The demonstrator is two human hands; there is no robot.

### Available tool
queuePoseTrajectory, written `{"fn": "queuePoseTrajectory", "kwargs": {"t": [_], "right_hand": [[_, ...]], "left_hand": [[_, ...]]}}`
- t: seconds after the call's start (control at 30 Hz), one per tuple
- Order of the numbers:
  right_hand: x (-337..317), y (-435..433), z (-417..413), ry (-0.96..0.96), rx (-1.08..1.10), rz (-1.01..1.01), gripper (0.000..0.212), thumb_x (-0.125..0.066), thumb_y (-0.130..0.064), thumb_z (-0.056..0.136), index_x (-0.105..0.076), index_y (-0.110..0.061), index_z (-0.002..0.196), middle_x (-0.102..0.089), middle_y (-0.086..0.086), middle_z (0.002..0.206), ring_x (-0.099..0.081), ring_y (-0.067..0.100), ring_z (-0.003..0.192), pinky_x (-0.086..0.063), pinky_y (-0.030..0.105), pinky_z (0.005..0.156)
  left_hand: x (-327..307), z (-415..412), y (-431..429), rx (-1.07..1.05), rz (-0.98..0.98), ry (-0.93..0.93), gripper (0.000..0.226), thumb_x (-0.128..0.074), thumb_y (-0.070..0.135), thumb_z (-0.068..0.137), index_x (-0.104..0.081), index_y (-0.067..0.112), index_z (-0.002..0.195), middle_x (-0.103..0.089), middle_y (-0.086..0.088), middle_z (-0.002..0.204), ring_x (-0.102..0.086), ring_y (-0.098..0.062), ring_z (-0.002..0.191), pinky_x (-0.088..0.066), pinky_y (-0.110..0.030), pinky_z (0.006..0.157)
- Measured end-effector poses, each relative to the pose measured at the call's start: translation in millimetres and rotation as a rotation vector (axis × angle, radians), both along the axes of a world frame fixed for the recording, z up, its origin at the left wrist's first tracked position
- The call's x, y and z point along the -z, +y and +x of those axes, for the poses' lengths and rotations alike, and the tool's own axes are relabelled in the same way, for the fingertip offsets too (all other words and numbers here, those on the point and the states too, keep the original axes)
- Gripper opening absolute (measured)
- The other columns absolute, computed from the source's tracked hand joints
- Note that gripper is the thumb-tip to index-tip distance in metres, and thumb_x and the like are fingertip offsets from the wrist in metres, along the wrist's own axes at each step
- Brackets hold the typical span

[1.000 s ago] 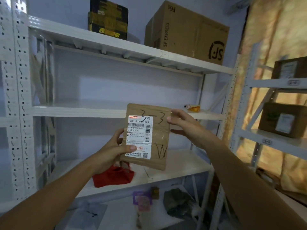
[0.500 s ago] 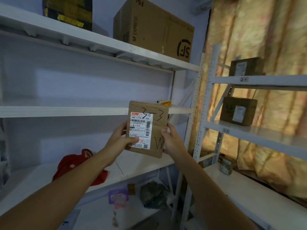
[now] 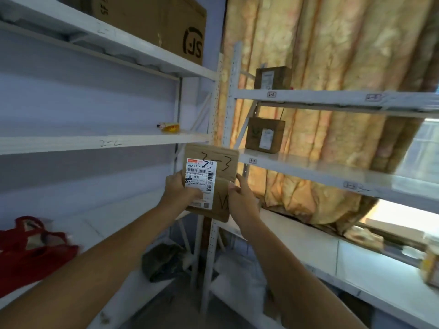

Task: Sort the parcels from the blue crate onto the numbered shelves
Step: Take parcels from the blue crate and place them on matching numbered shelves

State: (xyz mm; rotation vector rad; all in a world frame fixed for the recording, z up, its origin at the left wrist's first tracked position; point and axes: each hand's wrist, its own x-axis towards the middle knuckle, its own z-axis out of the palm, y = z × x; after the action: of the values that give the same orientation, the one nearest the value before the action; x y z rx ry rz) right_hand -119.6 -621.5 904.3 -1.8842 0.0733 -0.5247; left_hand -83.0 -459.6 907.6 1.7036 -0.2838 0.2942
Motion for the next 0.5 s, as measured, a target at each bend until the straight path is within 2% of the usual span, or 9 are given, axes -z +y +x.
{"fn": "queuePoseTrajectory", "kwargs": {"t": [0.1, 0.2, 0.3, 0.37, 0.43, 0.5], "right_hand": [[8, -33, -9, 0.001, 0.072, 0.026, 0.045, -0.04, -0.031, 0.108, -0.038, -0.041, 0.151, -0.063, 0.003, 0.132, -0.061, 0.023, 0.117, -0.053, 0.045, 0.098], [11, -77, -18, 0.003, 0.156, 0.004, 0.047, -0.043, -0.034, 0.105, -0.038, -0.043, 0.151, -0.063, 0.004, 0.135, -0.059, 0.027, 0.121, -0.051, 0.051, 0.103], [9, -126, -29, 0.0, 0.229, 0.016, 0.047, -0.045, -0.034, 0.106, -0.038, -0.039, 0.152, -0.062, 0.003, 0.134, -0.058, 0.028, 0.124, -0.048, 0.052, 0.106], [6, -160, -36, -0.023, 0.282, 0.042, 0.044, -0.045, -0.033, 0.107, -0.04, -0.038, 0.15, -0.06, -0.002, 0.126, -0.058, 0.026, 0.122, -0.049, 0.052, 0.106], [3, -195, -42, -0.037, 0.339, 0.049, 0.042, -0.044, -0.034, 0.106, -0.041, -0.039, 0.147, -0.059, -0.004, 0.127, -0.057, 0.024, 0.122, -0.048, 0.052, 0.106], [0, -227, -49, -0.033, 0.382, 0.06, 0.042, -0.044, -0.036, 0.104, -0.04, -0.043, 0.146, -0.06, 0.0, 0.133, -0.058, 0.024, 0.121, -0.048, 0.053, 0.106]], "left_hand": [[7, 10, -39, 0.094, 0.012, 0.023, 0.027, -0.077, 0.003, 0.079, -0.071, 0.023, 0.095, -0.077, 0.0, 0.098, -0.076, -0.015, 0.088, -0.062, -0.04, 0.085], [15, 11, -86, 0.201, -0.068, 0.057, 0.032, -0.073, -0.001, 0.083, -0.063, 0.025, 0.098, -0.072, 0.005, 0.1, -0.07, -0.015, 0.094, -0.056, -0.037, 0.09], [18, 10, -137, 0.287, -0.119, 0.088, 0.053, -0.072, -0.001, 0.085, -0.05, 0.024, 0.126, -0.065, 0.009, 0.11, -0.065, -0.016, 0.103, -0.054, -0.039, 0.094], [15, 11, -173, 0.361, -0.121, 0.095, 0.06, -0.07, -0.001, 0.086, -0.046, 0.021, 0.135, -0.066, 0.008, 0.111, -0.066, -0.014, 0.102, -0.055, -0.043, 0.096], [8, 10, -210, 0.425, -0.113, 0.091, 0.06, -0.07, -0.001, 0.086, -0.047, 0.023, 0.136, -0.069, 0.004, 0.113, -0.068, -0.015, 0.1, -0.057, -0.045, 0.094], [2, 8, -249, 0.477, -0.11, 0.086, 0.062, -0.069, 0.0, 0.085, -0.047, 0.031, 0.135, -0.07, 0.001, 0.114, -0.07, -0.019, 0.099, -0.06, -0.042, 0.084]]}}
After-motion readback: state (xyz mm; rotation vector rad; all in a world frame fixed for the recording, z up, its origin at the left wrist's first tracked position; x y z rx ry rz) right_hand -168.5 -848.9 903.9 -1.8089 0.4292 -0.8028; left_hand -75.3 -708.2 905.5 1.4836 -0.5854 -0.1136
